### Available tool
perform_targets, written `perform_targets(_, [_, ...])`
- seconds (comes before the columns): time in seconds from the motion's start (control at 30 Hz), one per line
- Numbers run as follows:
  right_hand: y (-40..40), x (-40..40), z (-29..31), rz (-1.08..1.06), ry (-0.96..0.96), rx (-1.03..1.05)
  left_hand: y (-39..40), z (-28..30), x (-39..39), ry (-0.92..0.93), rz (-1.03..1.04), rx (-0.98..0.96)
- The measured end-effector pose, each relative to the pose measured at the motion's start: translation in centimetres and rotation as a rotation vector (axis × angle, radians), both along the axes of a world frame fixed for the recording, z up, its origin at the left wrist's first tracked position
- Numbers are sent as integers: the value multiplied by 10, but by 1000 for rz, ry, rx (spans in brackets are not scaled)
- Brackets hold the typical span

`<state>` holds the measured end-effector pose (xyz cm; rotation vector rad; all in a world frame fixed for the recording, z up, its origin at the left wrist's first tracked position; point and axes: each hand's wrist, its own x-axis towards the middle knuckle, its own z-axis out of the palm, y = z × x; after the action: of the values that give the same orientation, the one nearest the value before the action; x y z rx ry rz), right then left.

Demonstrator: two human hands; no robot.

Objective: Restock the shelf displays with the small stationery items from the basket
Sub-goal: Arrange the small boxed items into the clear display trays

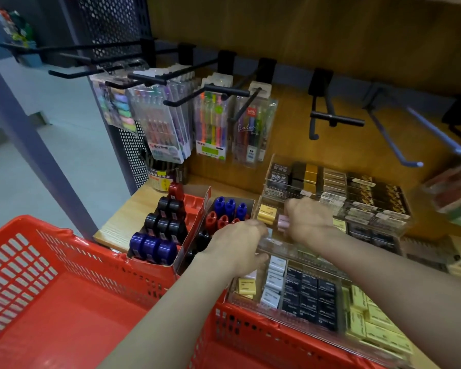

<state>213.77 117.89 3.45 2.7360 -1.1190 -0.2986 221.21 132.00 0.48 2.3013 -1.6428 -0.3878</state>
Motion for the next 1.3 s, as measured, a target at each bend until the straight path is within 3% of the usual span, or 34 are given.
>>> perform_targets(0.13, [2,-4,-1,51,-3,-49,-2,1,0,10,19,-13])
perform_targets(0.33, [-1,-26,16,145,-194,66,-2,1,-2,8,36,-14])
perform_targets(0.57, [3,-30,8,219,-53,53,-4,2,-3,18,45,-2])
perform_targets(0.67, [-1,-28,8,133,-141,91,-5,2,-1,29,52,3])
perform_targets(0.77, [-3,-30,8,202,-225,212,-6,2,1,32,41,-15])
perform_targets(0.9, [-5,-38,5,433,-74,110,-6,1,0,-8,-21,9])
perform_targets(1.07, [-5,-46,4,479,2,4,-6,-1,0,-36,-20,57])
perform_targets(1.3, [-3,-56,-3,475,17,65,-3,-2,1,-9,-18,33])
